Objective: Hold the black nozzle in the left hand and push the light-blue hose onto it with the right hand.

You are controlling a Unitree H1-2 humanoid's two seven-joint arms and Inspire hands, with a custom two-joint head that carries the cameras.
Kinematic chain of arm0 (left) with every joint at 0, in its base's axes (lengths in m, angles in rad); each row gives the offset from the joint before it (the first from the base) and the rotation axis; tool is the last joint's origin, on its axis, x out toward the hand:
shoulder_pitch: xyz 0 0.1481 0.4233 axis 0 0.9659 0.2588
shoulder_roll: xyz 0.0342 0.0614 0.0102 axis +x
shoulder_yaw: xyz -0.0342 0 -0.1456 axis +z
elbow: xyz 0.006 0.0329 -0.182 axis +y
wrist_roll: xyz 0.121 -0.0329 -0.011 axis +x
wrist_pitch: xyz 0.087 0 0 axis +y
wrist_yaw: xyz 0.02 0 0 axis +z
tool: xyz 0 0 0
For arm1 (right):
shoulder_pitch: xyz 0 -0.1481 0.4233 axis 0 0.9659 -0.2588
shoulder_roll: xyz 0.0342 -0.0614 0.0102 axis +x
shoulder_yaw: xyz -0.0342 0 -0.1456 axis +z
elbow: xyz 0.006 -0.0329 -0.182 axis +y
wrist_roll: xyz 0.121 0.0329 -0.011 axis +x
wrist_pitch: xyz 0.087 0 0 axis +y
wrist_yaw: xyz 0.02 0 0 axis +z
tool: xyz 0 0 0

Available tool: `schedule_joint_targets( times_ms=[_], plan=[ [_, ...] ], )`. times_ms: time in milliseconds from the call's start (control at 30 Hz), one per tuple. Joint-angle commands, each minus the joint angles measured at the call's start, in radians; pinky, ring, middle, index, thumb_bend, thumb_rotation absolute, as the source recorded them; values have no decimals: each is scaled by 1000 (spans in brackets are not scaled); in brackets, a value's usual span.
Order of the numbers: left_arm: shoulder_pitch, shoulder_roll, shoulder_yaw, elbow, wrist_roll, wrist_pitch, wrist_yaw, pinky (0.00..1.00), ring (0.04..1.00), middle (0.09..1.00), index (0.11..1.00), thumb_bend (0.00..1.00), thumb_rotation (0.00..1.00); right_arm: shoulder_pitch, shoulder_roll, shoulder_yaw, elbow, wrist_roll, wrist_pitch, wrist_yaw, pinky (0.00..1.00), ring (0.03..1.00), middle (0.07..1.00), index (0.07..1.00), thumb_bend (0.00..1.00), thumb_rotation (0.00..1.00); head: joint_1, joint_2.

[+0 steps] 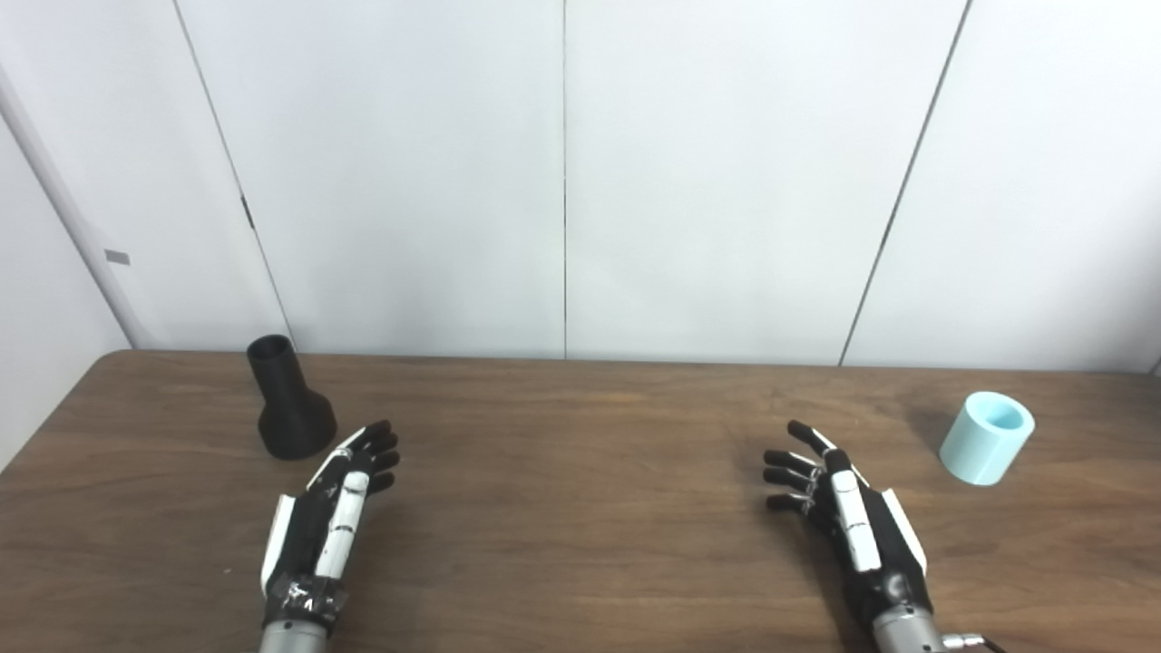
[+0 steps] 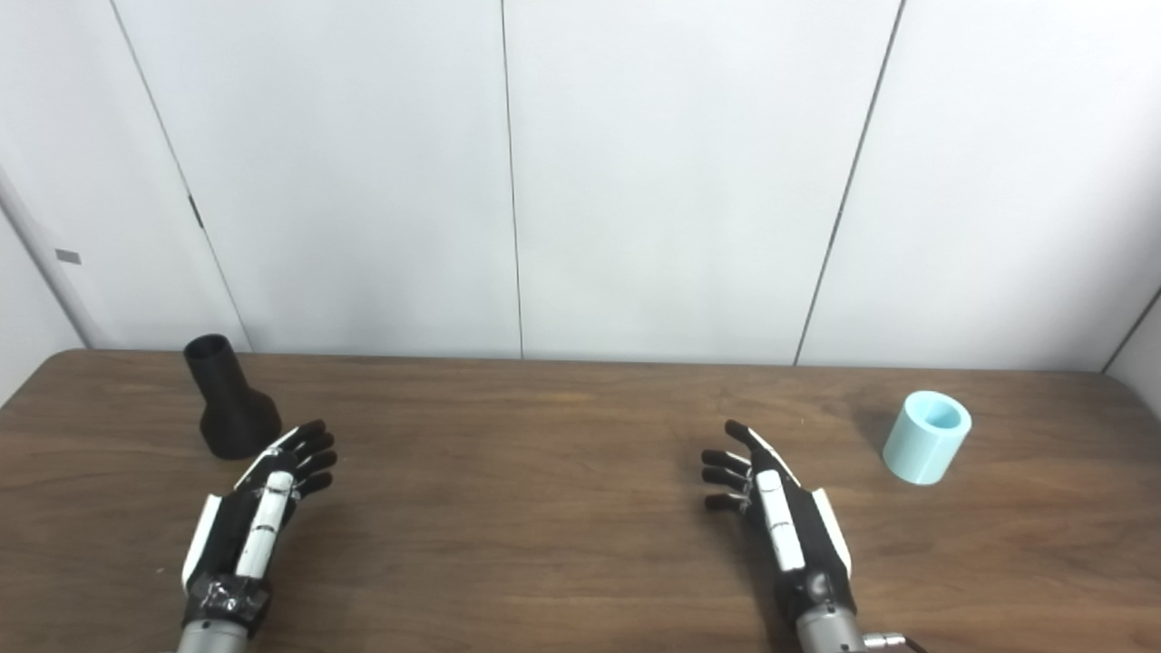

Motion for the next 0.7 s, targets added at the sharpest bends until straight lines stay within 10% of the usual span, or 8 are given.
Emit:
schedule_joint_targets(
  times_ms=[0, 667],
  plan=[
    [40, 4, -3, 15, 4, -8, -8, 803, 818, 833, 828, 443, 816, 17, -3, 10, -3, 4, 16, 17, 610, 730, 738, 856, 483, 1000, 1, 1],
    [51, -36, -31, -11, 46, 25, 19, 764, 803, 832, 831, 489, 775, 21, -37, -17, 23, 52, -1, 43, 645, 735, 739, 869, 488, 1000, 188, -48]
  ],
)
